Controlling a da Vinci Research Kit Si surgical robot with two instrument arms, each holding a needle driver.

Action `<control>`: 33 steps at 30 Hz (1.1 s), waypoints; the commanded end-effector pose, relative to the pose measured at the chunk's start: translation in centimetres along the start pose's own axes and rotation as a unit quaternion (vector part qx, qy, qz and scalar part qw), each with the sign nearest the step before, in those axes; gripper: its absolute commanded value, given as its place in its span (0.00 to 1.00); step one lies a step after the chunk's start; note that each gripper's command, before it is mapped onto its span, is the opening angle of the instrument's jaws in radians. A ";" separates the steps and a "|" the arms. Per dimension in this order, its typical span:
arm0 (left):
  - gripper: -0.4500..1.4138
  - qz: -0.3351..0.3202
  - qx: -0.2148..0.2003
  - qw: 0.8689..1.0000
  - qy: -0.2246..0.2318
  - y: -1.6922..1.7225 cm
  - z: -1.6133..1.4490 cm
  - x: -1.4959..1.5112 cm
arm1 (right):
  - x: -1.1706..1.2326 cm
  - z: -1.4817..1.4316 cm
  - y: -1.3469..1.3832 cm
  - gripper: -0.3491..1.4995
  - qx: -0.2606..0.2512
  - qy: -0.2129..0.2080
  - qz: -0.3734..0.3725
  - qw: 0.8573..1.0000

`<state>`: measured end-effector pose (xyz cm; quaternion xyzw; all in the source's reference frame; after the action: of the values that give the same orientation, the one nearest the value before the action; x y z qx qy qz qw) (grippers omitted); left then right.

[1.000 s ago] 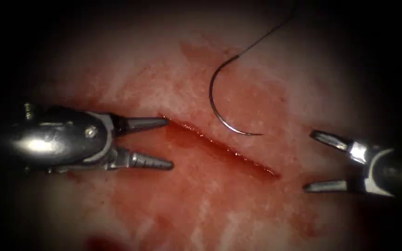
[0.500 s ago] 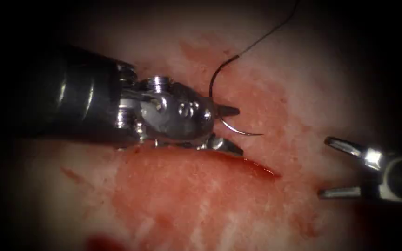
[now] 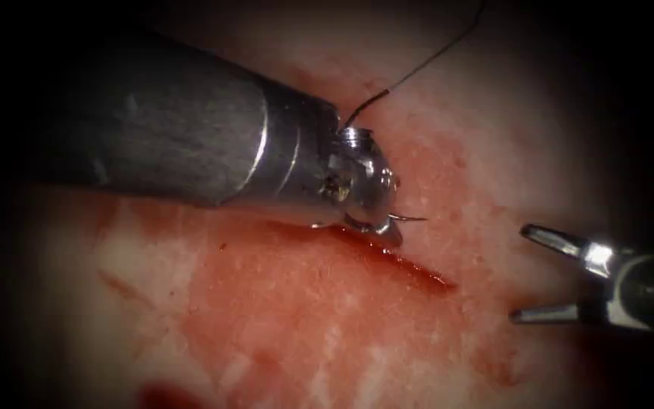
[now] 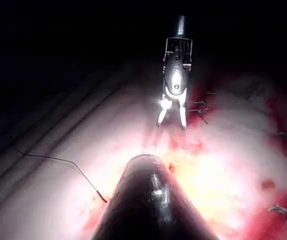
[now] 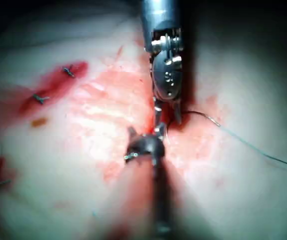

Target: Wound Closure

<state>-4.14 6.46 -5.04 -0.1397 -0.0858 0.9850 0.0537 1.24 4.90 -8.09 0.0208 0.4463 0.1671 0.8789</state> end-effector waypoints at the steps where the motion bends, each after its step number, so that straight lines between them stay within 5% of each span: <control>1: 0.45 0.007 0.000 1.000 -0.010 0.01 0.13 0.02 | 0.00 0.09 -0.04 0.72 0.001 0.001 0.000 1.000; 12: 0.42 0.025 0.001 0.999 -0.033 0.06 0.49 0.07 | 0.00 0.09 -0.04 0.73 0.001 0.001 0.000 1.000; 15: 0.25 0.035 -0.002 0.999 -0.033 0.08 0.49 0.07 | 0.00 0.09 -0.04 0.73 0.001 0.001 0.000 1.000; 17: 0.05 0.041 -0.003 0.999 -0.032 0.08 0.46 0.06 | 0.00 0.09 -0.04 0.73 0.001 0.001 0.000 1.000; 19: 0.05 0.049 -0.008 0.998 -0.027 0.09 0.40 0.03 | 0.00 0.09 -0.04 0.73 0.001 0.001 0.000 1.000; 22: 0.05 0.051 -0.004 0.999 0.005 0.10 0.29 -0.02 | 0.00 0.09 -0.04 0.72 0.000 0.001 0.000 1.000; 24: 0.05 0.055 0.013 0.995 0.081 0.10 -0.01 -0.17 | -0.01 0.10 -0.03 0.71 0.000 0.000 0.000 1.000; 28: 0.05 0.083 0.028 0.983 0.161 0.12 -0.35 -0.38 | -0.03 0.13 0.02 0.67 -0.002 -0.001 0.001 1.000; 30: 0.05 0.105 0.028 0.964 0.243 0.18 -0.60 -0.61 | -0.03 0.23 0.11 0.65 -0.001 0.000 0.013 1.000; 32: 0.05 0.107 0.032 0.954 0.277 0.22 -0.68 -0.71 | -0.04 0.28 0.16 0.64 0.006 0.003 0.025 1.000; 33: 0.05 0.117 0.033 0.937 0.328 0.28 -0.76 -0.89 | -0.05 0.35 0.26 0.61 0.013 0.004 0.043 0.999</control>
<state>-2.97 6.21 -5.64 -0.4784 -0.0085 0.8775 -0.0330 1.35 5.18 -7.85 0.0536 0.4507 0.2019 0.8679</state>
